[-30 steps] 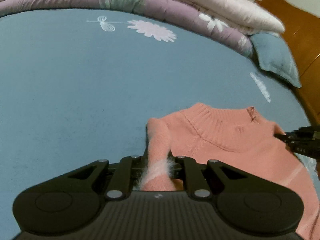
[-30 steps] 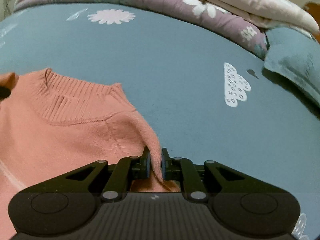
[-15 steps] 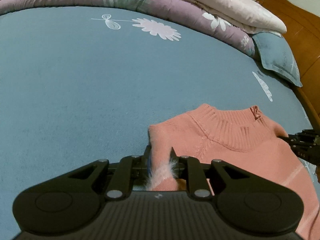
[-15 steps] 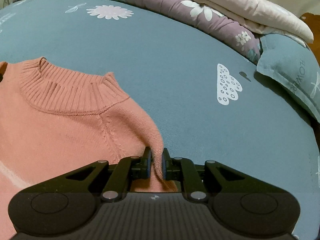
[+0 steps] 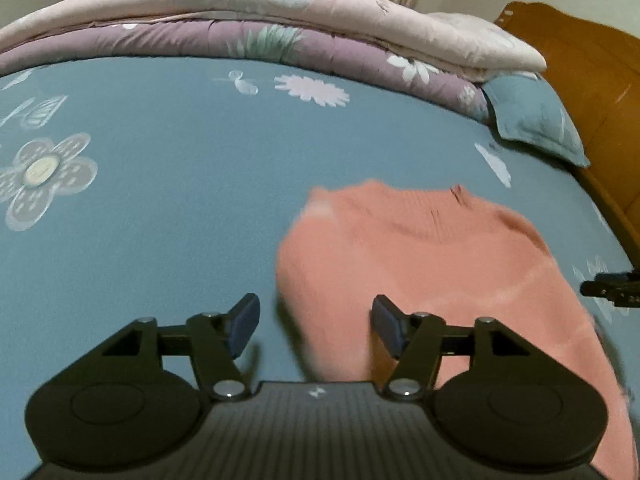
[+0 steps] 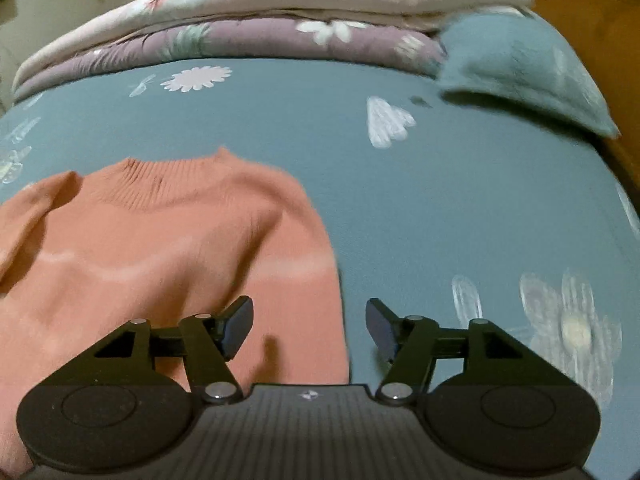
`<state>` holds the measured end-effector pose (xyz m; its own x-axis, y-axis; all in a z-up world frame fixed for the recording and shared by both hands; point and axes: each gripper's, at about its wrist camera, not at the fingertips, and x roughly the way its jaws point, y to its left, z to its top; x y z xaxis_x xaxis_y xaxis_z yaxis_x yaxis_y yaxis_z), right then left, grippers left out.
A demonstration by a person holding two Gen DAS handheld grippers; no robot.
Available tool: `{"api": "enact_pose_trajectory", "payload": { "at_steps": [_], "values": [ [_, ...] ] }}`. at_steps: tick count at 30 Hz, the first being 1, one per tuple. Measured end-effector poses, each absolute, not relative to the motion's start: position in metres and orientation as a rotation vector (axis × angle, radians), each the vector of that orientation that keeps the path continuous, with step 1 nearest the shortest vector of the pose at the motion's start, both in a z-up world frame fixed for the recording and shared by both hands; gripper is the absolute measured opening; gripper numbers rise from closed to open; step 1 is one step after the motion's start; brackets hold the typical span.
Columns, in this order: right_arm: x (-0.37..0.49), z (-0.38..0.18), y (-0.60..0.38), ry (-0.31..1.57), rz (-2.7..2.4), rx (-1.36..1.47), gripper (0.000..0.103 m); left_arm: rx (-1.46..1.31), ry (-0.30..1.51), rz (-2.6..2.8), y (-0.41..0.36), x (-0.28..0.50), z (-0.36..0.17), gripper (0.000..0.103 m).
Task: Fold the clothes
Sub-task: 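Open both tools and release the sweater onto the bed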
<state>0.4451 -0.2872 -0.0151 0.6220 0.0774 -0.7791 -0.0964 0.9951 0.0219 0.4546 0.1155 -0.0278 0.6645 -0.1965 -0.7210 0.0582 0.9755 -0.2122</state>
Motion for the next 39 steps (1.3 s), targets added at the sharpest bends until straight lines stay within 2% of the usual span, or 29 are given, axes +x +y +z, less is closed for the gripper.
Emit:
{"api": "enact_pose_trajectory", "payload": {
  "at_steps": [8, 17, 25, 28, 30, 33, 37, 39],
  "values": [
    [0.331, -0.037, -0.283, 0.969, 0.033, 0.119, 0.069, -0.216, 0.888, -0.198, 0.084, 0.396, -0.022, 0.065],
    [0.284, -0.031, -0.261, 0.953, 0.005, 0.097, 0.073, -0.096, 0.931, -0.223, 0.042, 0.381, -0.021, 0.066],
    [0.262, -0.048, -0.251, 1.022, 0.014, 0.071, 0.075, -0.051, 0.958, -0.199, 0.032, 0.369, -0.034, 0.068],
    [0.259, -0.057, -0.25, 1.052, 0.009, 0.055, 0.079, -0.044, 0.98, -0.176, 0.03, 0.37, -0.041, 0.07],
    [0.256, -0.064, -0.25, 1.064, 0.011, 0.049, 0.088, -0.04, 0.995, -0.16, 0.028, 0.371, -0.046, 0.07],
    [0.255, -0.068, -0.244, 1.061, 0.03, 0.022, 0.095, -0.034, 1.017, -0.137, 0.026, 0.372, -0.054, 0.068],
    [0.257, -0.072, -0.24, 1.062, 0.036, 0.006, 0.1, -0.026, 1.046, -0.106, 0.023, 0.373, -0.064, 0.068],
    [0.257, -0.073, -0.241, 1.059, 0.044, 0.005, 0.103, -0.019, 1.045, -0.096, 0.021, 0.374, -0.069, 0.071]
  ]
}}
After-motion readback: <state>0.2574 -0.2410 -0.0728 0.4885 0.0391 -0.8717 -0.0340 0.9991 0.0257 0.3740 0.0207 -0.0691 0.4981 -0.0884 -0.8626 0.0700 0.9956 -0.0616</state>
